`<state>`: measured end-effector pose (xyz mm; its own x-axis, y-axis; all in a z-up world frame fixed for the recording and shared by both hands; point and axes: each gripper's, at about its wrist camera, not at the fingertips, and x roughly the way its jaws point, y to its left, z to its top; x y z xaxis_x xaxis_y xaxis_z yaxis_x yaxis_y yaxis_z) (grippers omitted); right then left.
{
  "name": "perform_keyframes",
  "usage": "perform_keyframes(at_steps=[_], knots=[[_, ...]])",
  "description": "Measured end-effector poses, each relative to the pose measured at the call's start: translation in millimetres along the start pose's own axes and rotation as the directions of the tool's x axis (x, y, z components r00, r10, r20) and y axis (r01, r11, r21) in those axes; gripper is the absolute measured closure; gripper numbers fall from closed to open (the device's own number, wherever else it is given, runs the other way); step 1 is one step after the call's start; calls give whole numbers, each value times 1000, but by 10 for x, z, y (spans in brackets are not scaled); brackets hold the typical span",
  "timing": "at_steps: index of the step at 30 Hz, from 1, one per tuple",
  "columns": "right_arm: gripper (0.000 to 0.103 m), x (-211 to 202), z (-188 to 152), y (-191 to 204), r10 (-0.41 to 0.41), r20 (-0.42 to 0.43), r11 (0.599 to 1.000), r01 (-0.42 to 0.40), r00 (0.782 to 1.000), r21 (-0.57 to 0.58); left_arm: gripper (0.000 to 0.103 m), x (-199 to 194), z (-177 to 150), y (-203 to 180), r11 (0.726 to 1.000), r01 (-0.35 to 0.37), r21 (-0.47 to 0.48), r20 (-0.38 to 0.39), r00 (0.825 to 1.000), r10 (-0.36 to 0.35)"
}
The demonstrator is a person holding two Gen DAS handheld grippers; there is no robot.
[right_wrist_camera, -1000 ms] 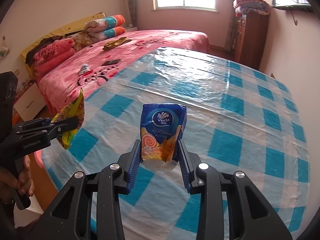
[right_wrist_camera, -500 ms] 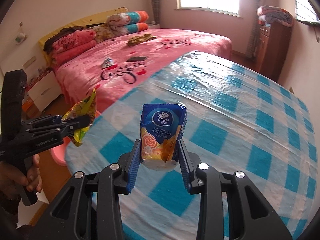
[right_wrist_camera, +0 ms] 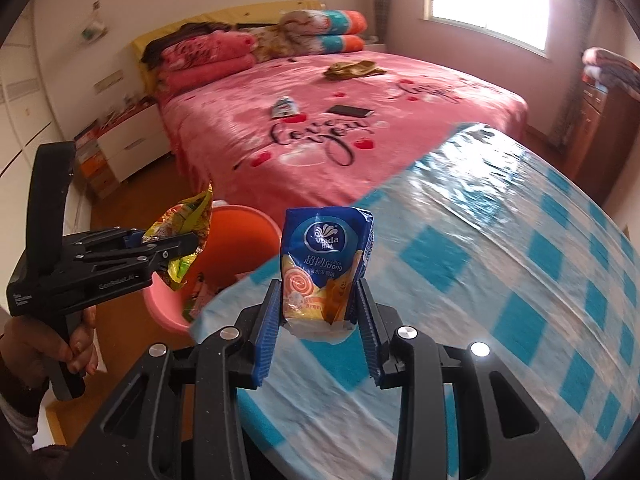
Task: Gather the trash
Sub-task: 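Carry the snack bag and tissue pack over the orange bucket, then open both tools to drop the bag and tissue pack into the bucket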
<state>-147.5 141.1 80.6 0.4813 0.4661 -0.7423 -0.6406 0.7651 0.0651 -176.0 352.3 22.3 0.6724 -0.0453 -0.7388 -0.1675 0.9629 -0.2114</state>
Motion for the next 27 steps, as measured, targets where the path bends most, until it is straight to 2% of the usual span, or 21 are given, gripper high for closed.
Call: perform_keyframes(at_steps=[10,17,20,21,22,24,25,27], knots=[[65,342,236,498,80,-44,990,-84,996,-115,65,115,-107,533,993,-76,-91,-34,997,74],[64,588,321,819,131,-83,975,-144,988,-170,65,261,-218,767,986,-104,-132,-75,993,94],[48,717,313,884,127,-92,974,-141,988,-175,64,347,-247,836,981,-123,-148,-83,990,112],[40,747,303,885,133,-91,975,-147,987,-167,57,375,-248,852,979,-138,-152,-88,988,125],[38,764,283,860,143,-87,976,-155,986,-151,48,408,-257,882,975,-156,-159,-97,985,142],[31,773,263,805,135,-80,981,-144,988,-126,38,437,-259,906,969,-178,-170,-103,981,162],[26,764,249,765,127,-74,984,-135,989,-114,37,442,-263,908,968,-183,-172,-103,981,167],[23,723,231,674,118,-56,988,-122,992,-92,33,452,-245,902,967,-190,-169,-103,979,174]])
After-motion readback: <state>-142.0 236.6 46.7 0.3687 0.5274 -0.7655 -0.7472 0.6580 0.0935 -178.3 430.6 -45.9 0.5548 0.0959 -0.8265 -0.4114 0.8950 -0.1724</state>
